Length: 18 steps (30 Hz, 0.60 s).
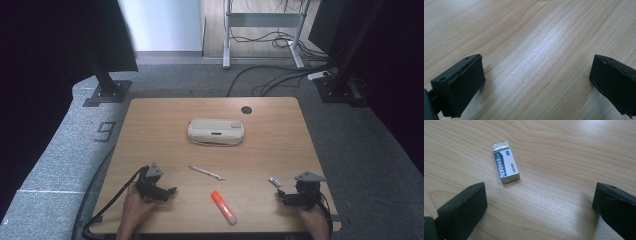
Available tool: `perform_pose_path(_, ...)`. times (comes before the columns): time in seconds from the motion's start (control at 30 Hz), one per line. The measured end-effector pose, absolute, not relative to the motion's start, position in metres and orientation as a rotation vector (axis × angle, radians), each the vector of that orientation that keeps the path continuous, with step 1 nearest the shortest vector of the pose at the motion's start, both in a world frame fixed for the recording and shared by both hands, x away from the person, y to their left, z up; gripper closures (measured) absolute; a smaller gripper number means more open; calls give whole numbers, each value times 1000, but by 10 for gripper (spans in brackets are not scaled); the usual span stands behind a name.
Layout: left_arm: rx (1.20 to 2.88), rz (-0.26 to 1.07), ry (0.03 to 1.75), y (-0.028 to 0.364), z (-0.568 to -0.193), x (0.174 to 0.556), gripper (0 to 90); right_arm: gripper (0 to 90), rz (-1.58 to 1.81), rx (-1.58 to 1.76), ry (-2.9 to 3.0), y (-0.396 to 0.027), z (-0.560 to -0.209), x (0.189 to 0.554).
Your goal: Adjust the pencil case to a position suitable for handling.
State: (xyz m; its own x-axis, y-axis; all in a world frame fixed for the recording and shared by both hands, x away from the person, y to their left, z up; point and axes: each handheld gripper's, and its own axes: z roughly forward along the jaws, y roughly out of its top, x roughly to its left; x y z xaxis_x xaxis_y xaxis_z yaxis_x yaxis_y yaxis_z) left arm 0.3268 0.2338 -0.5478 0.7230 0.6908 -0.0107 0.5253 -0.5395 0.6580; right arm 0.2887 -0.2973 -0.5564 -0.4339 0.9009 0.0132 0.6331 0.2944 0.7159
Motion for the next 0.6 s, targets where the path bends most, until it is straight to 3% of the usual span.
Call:
perform_pose_path(0.27,2254,332,903,235,-547,327,68,0,926,1380,2171,-297,-556,289)
perform_pose_path(0.6,2238,320,914,237,-546,331,91,0,926,1381,2171,-297,-556,289)
